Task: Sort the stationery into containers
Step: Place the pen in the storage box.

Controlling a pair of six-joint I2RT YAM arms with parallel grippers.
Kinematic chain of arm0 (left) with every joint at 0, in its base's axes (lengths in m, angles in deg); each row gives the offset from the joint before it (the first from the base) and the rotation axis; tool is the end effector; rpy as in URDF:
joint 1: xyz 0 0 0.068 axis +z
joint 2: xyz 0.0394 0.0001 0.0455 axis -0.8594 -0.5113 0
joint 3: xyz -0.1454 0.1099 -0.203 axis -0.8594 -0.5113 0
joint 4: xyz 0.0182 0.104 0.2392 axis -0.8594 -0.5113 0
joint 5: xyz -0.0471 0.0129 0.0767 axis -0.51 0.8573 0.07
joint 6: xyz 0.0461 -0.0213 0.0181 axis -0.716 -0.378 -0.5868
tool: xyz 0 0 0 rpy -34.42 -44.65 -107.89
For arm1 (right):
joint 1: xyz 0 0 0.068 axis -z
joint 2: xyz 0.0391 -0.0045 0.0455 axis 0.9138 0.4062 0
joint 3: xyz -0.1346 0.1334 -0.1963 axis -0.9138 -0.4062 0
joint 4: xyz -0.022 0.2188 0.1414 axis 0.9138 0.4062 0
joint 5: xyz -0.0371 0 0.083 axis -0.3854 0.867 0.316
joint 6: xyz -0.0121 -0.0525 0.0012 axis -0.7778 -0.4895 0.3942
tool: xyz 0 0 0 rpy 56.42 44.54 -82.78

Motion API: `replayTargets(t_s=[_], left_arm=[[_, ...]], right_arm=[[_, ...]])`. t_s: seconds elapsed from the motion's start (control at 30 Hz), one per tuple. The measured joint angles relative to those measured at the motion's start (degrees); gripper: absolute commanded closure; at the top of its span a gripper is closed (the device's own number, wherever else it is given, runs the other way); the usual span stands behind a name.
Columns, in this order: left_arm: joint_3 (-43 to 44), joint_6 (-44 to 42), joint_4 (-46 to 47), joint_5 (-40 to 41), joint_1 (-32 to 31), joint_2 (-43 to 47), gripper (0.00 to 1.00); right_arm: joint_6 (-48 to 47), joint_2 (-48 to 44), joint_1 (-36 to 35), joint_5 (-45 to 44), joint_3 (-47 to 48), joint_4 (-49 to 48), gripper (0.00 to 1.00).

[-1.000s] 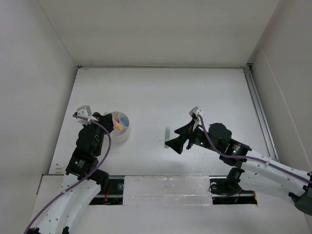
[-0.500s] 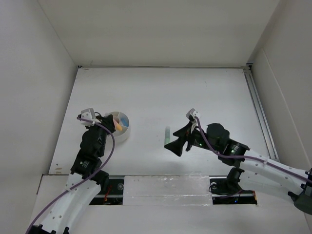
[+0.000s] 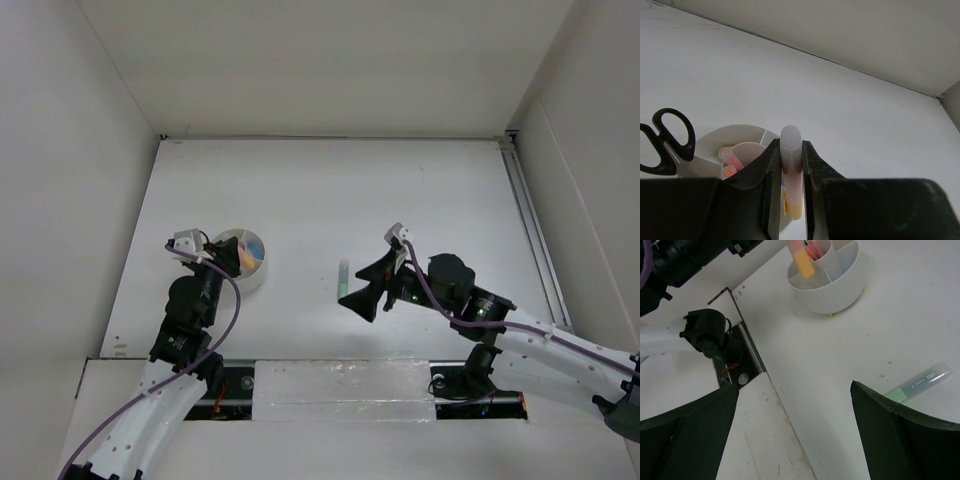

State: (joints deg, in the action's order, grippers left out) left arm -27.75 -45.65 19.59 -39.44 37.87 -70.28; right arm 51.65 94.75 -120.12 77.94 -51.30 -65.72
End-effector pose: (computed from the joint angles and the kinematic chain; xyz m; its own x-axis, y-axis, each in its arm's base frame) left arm 0.1221 -0.0382 0.2640 0.0746 -0.3768 -0.9233 0.1553 0.9190 -0.3625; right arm 0.1104 0.1654 0.2886 -0.4262 0.0355 -0.9039 -0.8159 0.4165 0.4010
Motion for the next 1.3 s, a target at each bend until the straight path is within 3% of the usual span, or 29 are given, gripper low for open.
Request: replayTargets(t_s=[0.47,1.3], left_arm=[[-2.27,-2.82,3.28,-4.22,0.0,0.39,1.0],[-2.82,-4.98,6.43,-4.13,0.0,-3.08,1.0]], right_arm=[[-0.17,-3.78,0.0,-0.02,-3.43,0.2,0.0],[-0.17,-8.04,-0.44,0.26,-3.78,0.22,0.0]])
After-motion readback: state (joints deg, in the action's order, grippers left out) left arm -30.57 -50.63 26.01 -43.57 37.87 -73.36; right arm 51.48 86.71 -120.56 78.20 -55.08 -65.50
